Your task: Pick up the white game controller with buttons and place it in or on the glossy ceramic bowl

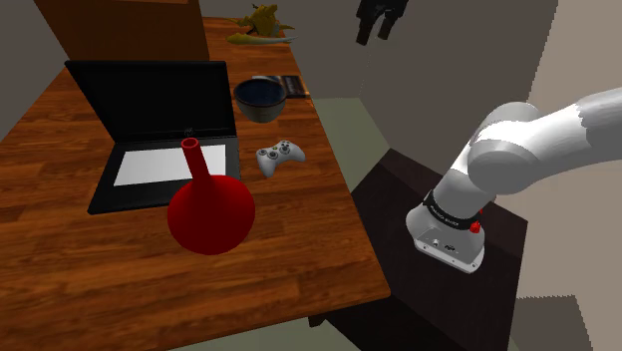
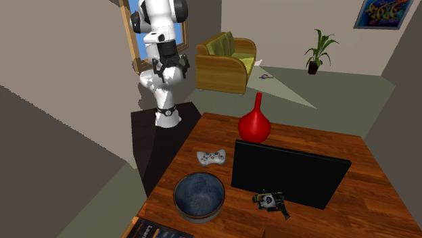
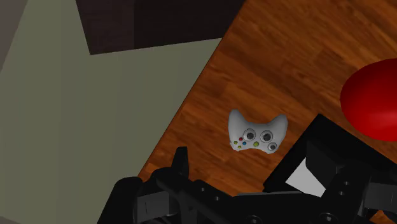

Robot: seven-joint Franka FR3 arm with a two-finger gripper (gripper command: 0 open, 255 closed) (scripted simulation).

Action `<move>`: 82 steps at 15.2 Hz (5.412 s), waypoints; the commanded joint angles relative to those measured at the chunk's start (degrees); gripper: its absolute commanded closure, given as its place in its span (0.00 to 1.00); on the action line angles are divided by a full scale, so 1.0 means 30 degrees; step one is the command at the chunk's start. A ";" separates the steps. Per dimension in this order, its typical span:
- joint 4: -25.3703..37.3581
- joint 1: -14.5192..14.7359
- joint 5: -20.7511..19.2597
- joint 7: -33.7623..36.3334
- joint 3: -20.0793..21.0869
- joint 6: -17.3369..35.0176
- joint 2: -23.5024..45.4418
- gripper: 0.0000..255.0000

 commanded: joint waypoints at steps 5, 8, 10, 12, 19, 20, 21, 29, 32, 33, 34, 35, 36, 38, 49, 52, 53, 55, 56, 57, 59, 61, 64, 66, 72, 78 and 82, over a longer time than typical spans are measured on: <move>-0.2549 0.0248 -0.0001 0.0005 0.0607 0.3061 0.0016 0.00; -0.4210 0.0448 0.0002 0.0040 0.1073 0.5490 0.0417 0.00; -0.5188 0.0581 -0.0005 0.0084 0.1390 0.7189 0.0896 0.00; -0.6052 0.0706 -0.0030 0.0154 0.1711 0.8956 0.1561 0.00; -0.8034 0.0816 -0.0496 0.0717 0.2994 1.5654 0.5470 0.00; -0.8167 0.0748 -0.0675 0.0881 0.3214 1.6655 0.6227 0.00; -0.8259 0.0641 -0.0911 0.1086 0.3452 1.7657 0.7027 0.00; -0.7116 -0.3166 -1.0572 0.8532 0.6341 2.4602 1.4648 0.00; -0.6538 -0.3006 -1.3593 1.0859 0.5542 2.5105 1.5907 0.00; -0.6321 -0.2841 -1.4565 1.1626 0.5184 2.5251 1.6321 0.00; -0.6094 -0.2639 -1.5503 1.2376 0.4802 2.5390 1.6730 0.00; -0.5861 -0.2389 -1.6394 1.3098 0.4386 2.5529 1.7133 0.00; -0.5623 -0.2111 -1.7240 1.3796 0.3957 2.5667 1.7530 0.00; -0.5487 -0.1898 -1.7685 1.4169 0.3666 2.5752 1.7755 0.00; -0.5547 -0.1932 -1.7604 1.4085 0.3697 2.5750 1.7687 1.00; -0.5441 -0.1851 -1.7864 1.4283 0.3557 2.5796 1.7841 1.00; -0.5464 -0.1903 -1.7686 1.4144 0.3651 2.5760 1.7784 1.00; -0.5487 -0.1897 -1.7678 1.4164 0.3666 2.5753 1.7755 1.00; -0.5671 -0.2214 -1.6773 1.3389 0.4125 2.5589 1.7393 1.00; -0.5843 -0.2535 -1.5851 1.2610 0.4596 2.5422 1.7030 1.00; -0.6159 -0.3058 -1.3933 1.1028 0.5453 2.5081 1.6298 1.00; -0.6423 -0.3413 -1.1972 0.9450 0.6170 2.4713 1.5563 1.00; -0.6702 -0.3506 -0.9166 0.7242 0.6809 2.4075 1.4471 1.00; -0.6804 -0.3310 -0.7567 0.5998 0.6933 2.3577 1.3768 1.00; -0.6799 -0.2320 -0.4416 0.3538 0.6563 2.1832 1.1843 1.00; -0.6500 -0.1578 -0.2840 0.2258 0.6081 1.9934 1.0165 1.00; -0.6182 -0.1238 -0.2228 0.1726 0.5806 1.8656 0.9175 1.00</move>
